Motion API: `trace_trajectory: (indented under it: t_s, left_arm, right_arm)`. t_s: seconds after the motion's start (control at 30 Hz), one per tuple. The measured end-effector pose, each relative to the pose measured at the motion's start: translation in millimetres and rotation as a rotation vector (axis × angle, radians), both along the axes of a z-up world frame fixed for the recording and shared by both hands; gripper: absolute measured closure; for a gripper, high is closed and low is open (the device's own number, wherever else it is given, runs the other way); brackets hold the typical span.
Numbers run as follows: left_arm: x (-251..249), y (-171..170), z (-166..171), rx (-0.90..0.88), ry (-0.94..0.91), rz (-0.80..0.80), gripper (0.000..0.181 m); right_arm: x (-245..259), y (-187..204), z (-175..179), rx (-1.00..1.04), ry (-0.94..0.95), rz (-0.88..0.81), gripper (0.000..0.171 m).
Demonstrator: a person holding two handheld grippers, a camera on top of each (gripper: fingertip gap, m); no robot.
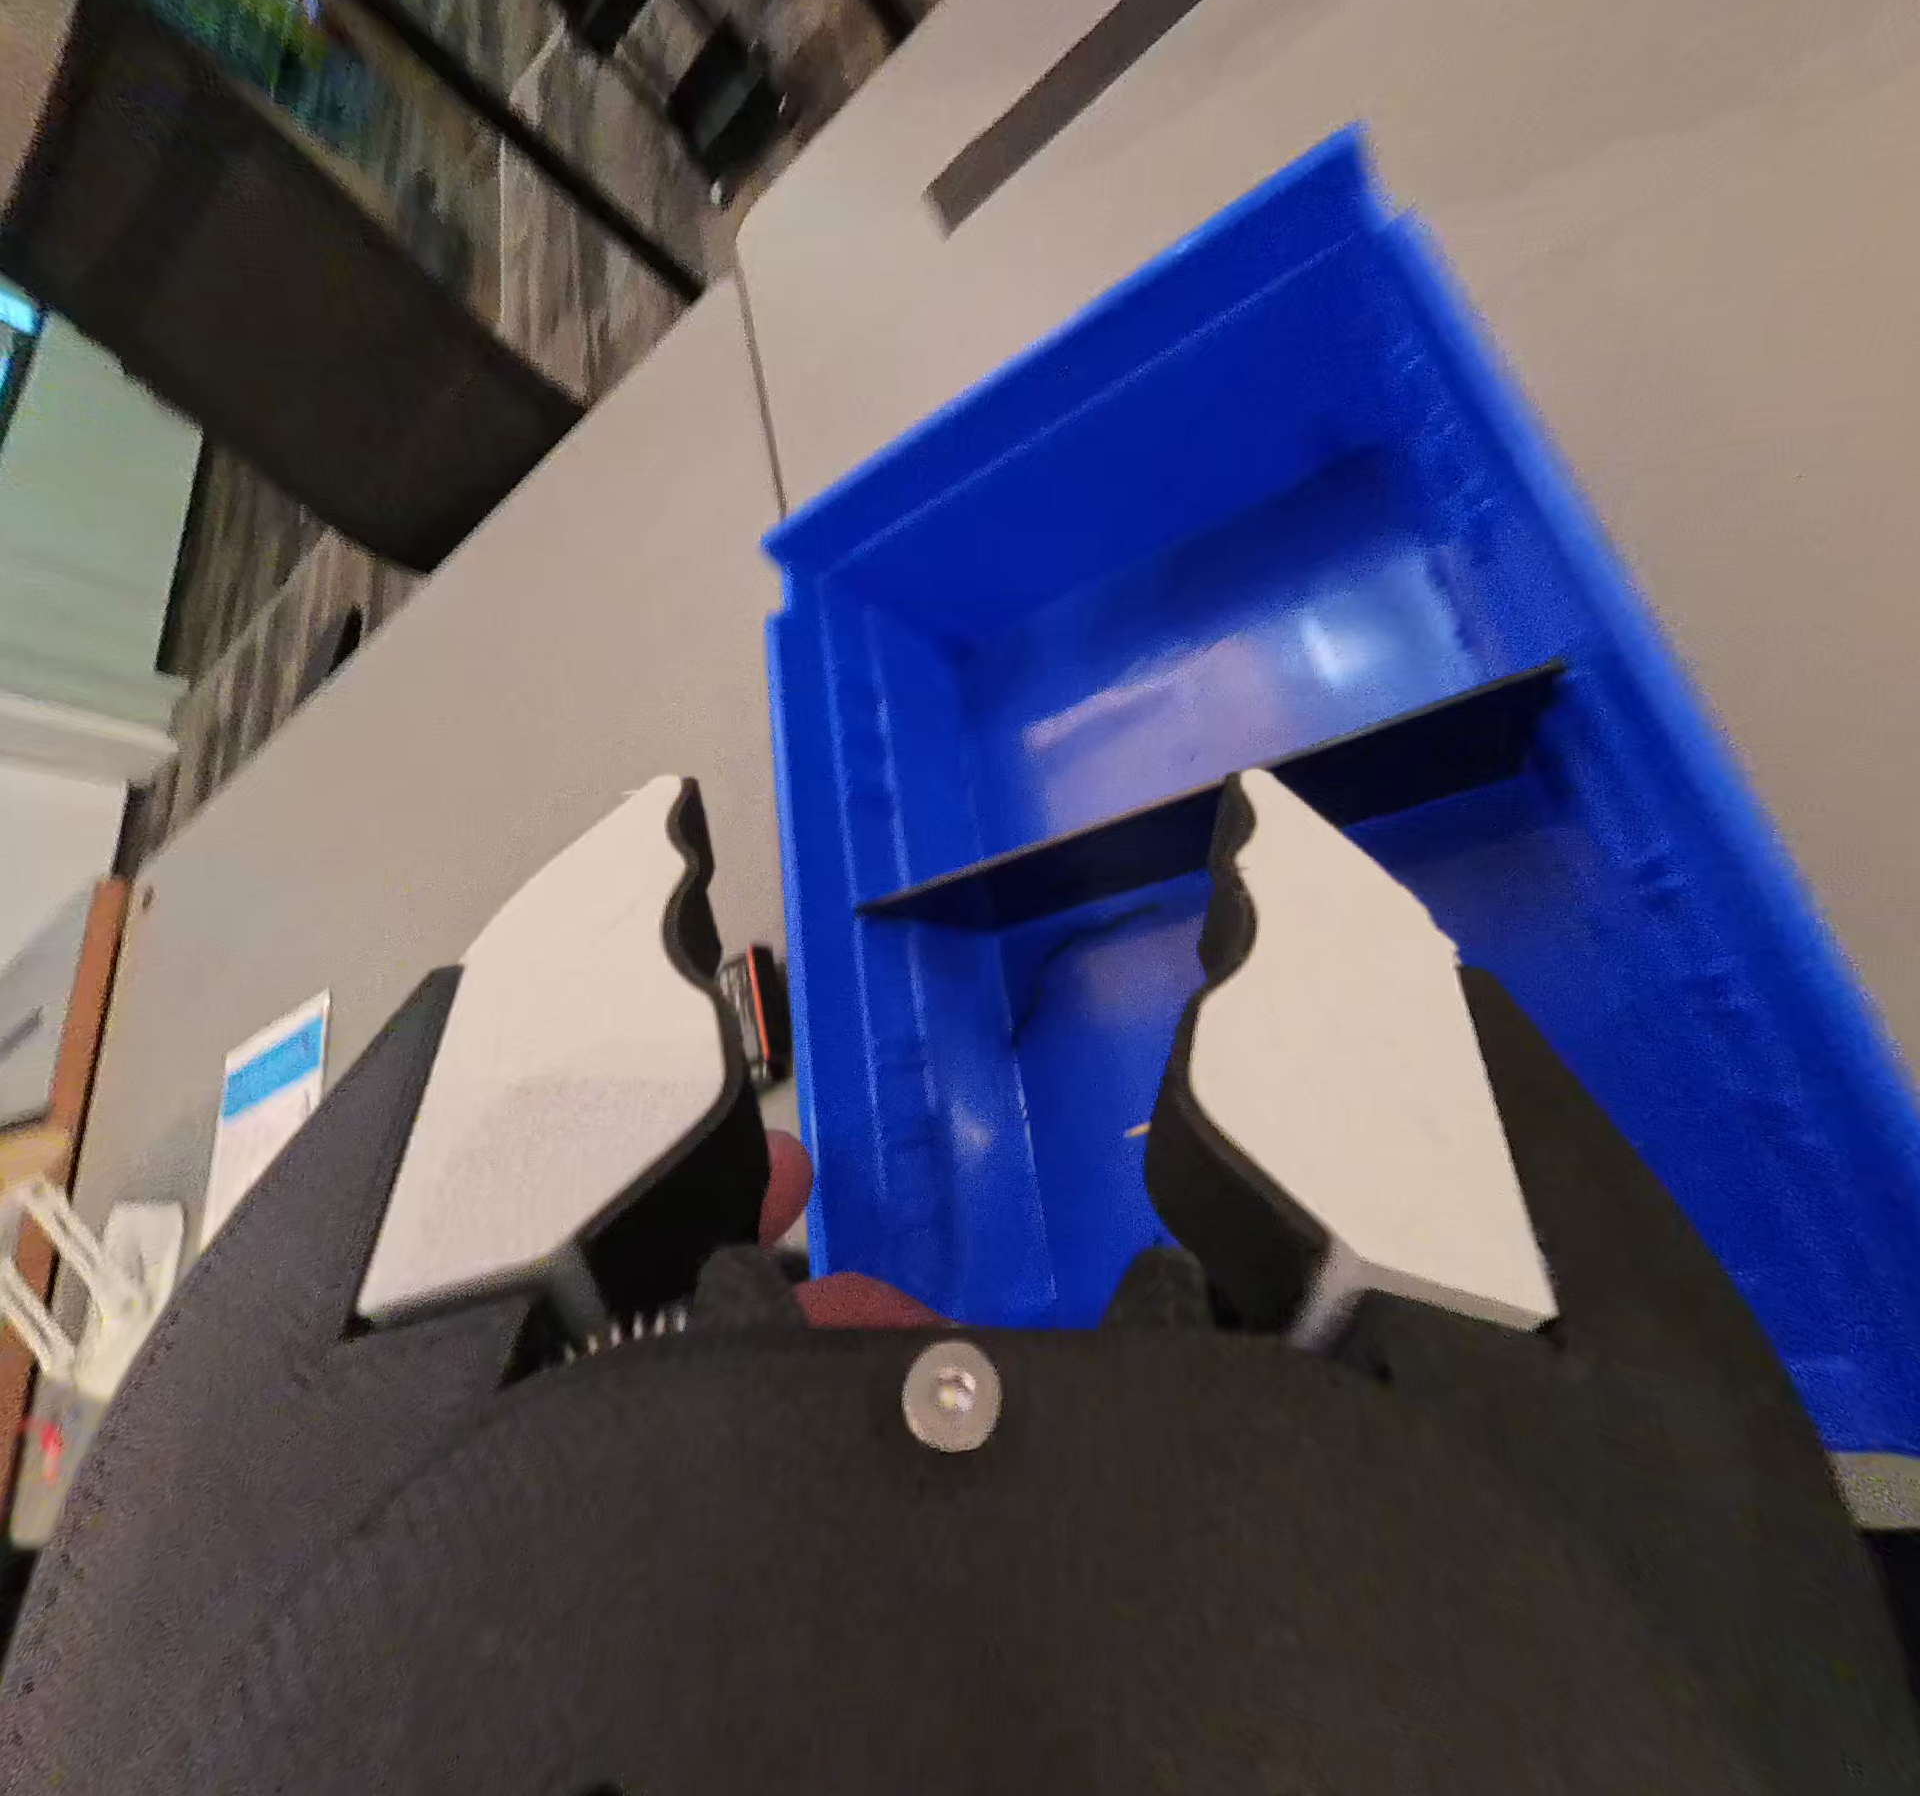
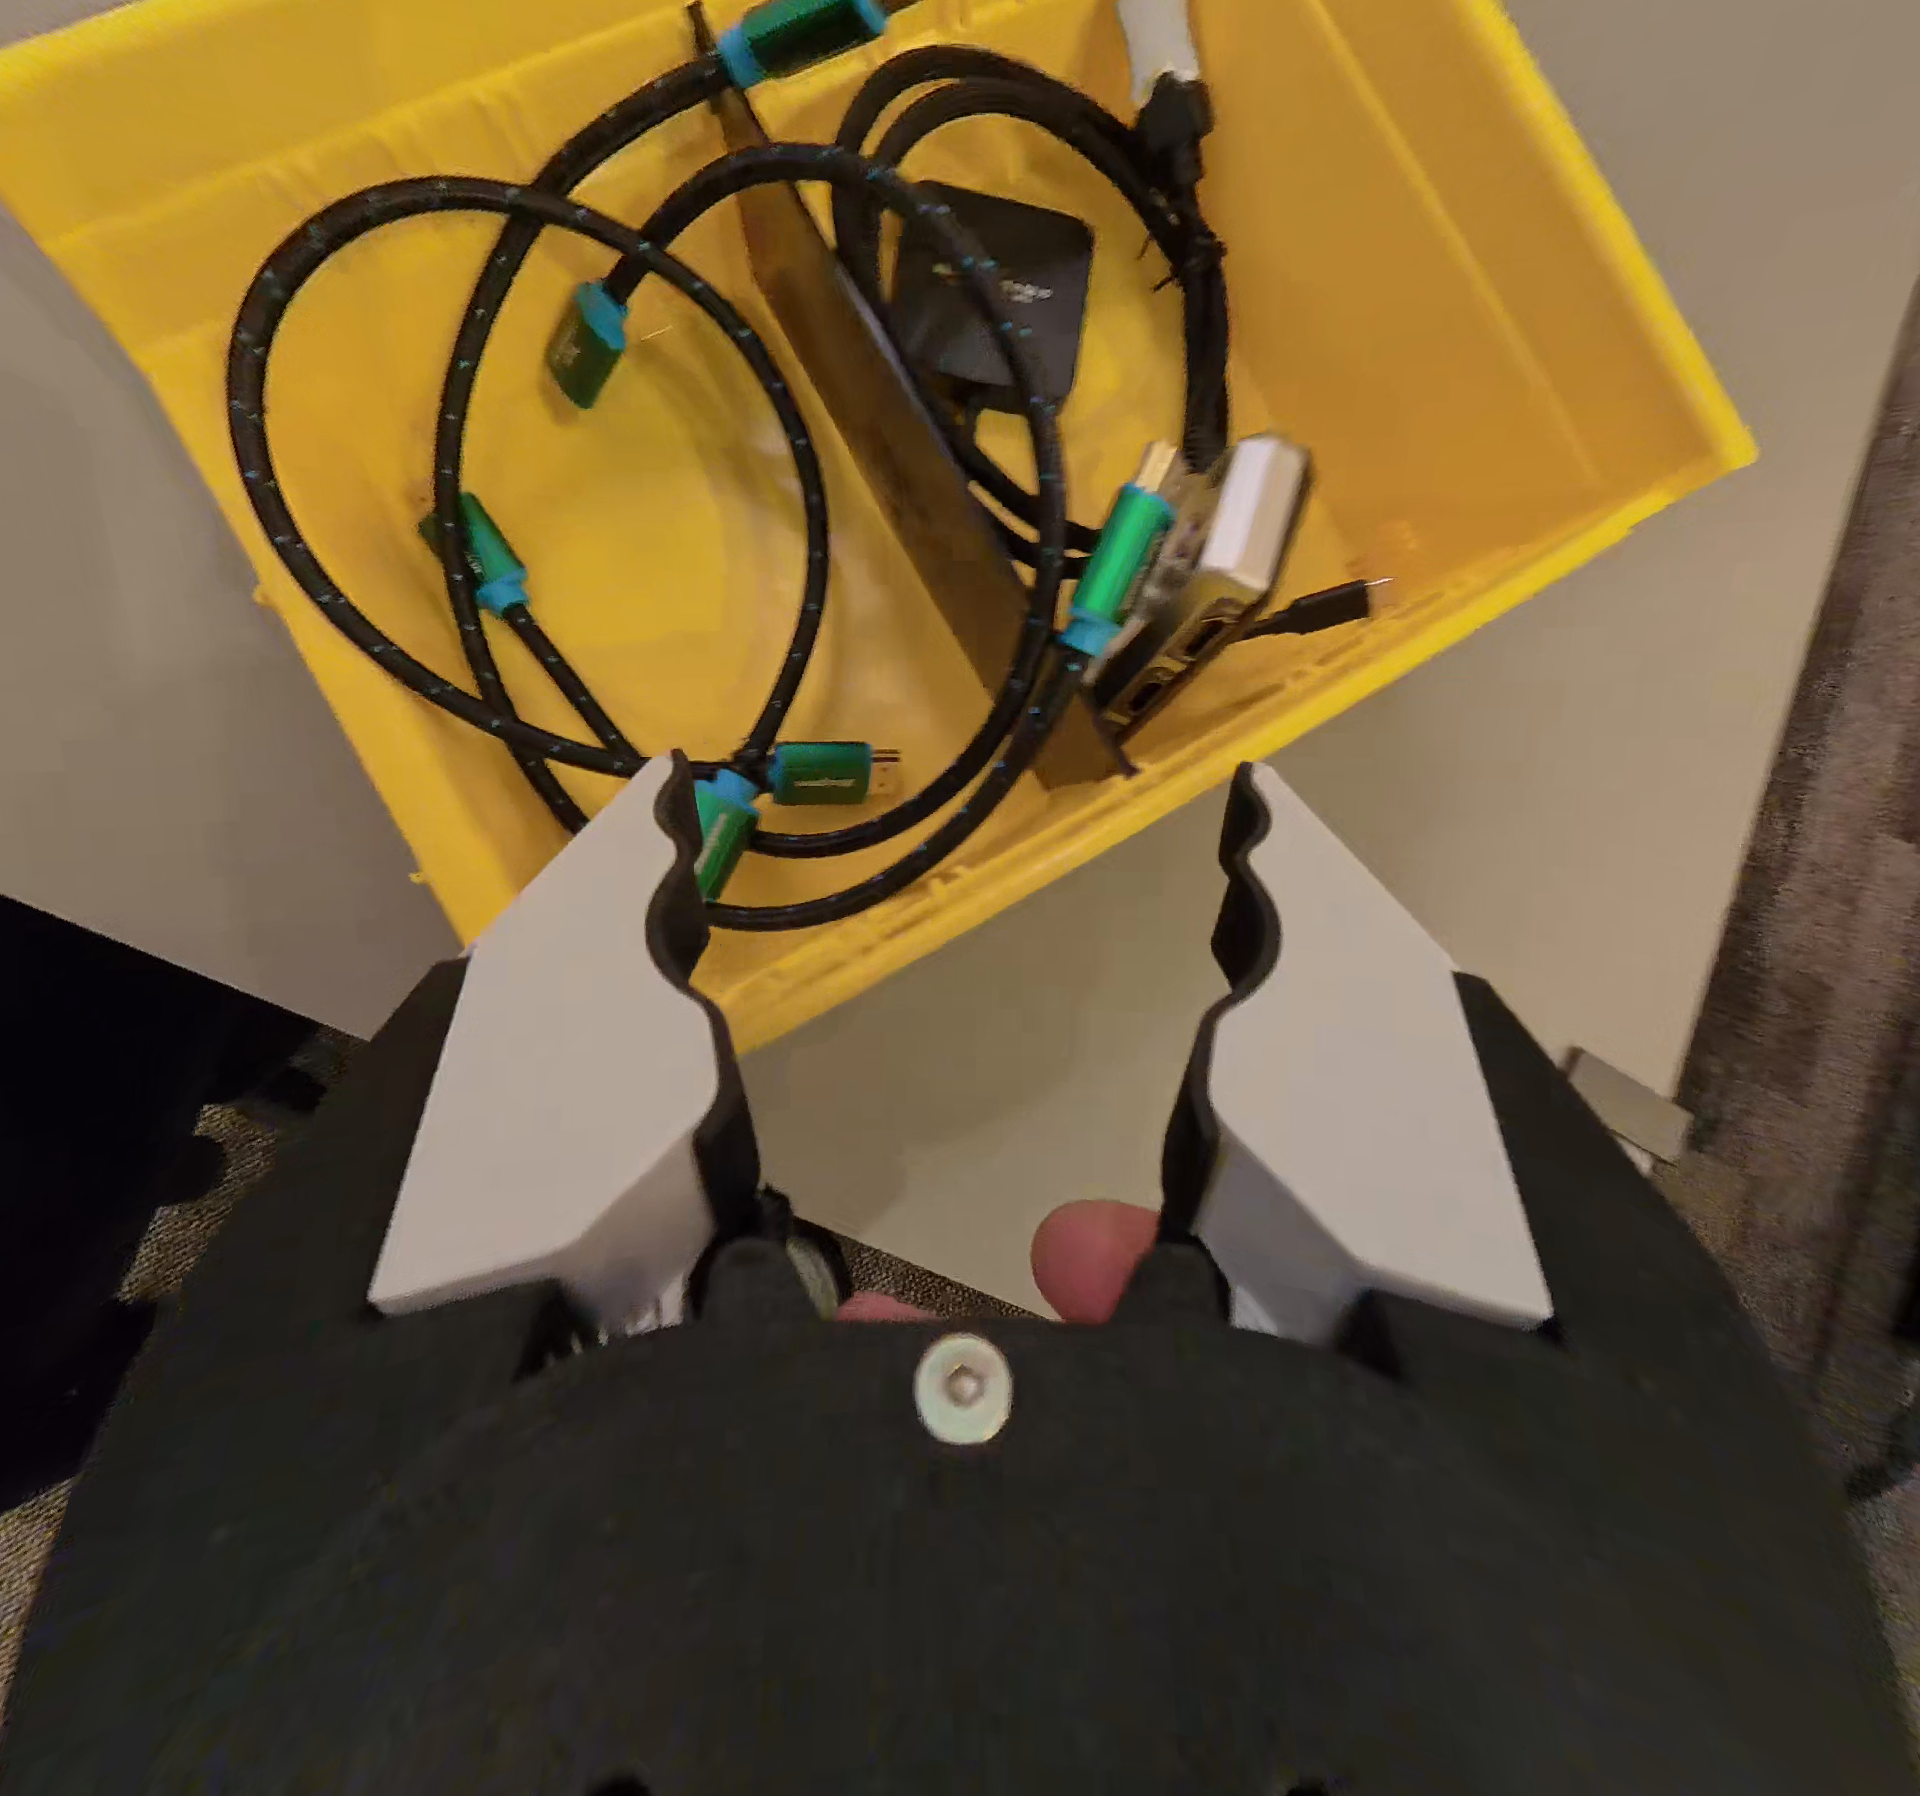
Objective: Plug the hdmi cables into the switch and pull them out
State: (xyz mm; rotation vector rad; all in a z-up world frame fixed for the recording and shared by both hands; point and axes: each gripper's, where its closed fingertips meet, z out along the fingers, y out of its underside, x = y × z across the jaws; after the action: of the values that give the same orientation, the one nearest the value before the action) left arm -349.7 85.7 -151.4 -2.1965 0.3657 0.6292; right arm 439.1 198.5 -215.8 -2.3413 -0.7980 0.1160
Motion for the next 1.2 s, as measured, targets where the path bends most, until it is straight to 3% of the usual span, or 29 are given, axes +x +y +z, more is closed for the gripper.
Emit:
trace_trajectory:
  t_s: [0.07, 0.3, 0.47, 0.57, 1.0, 1.2]
  left_arm:
    - [-24, -12, -10, -0.002, -0.019, 0.07, 0.088]
    - [-70, -41, -47, -0.074, -0.063, 0.234, 0.085]
    - [-82, -47, -61, -0.101, -0.083, 0.261, 0.087]
    - [-82, -48, -70, -0.118, -0.118, 0.249, 0.091]
    - [-99, -53, -75, -0.095, -0.145, 0.278, 0.095]
    - [-103, -55, -81, -0.107, -0.158, 0.276, 0.098]
  right_arm:
    - [1, 2, -2, 0.018, -0.023, -0.028, 0.07]
    - [14, 12, -2, 0.034, -0.112, -0.093, 0.092]
    - [18, 21, -6, 0.009, -0.117, -0.072, 0.098]
    - [23, 30, -8, 0.008, -0.159, -0.058, 0.111]
    - [9, 68, -10, -0.004, -0.14, 0.004, 0.117]
    - [6, 73, -7, 0.001, -0.164, 0.002, 0.11]
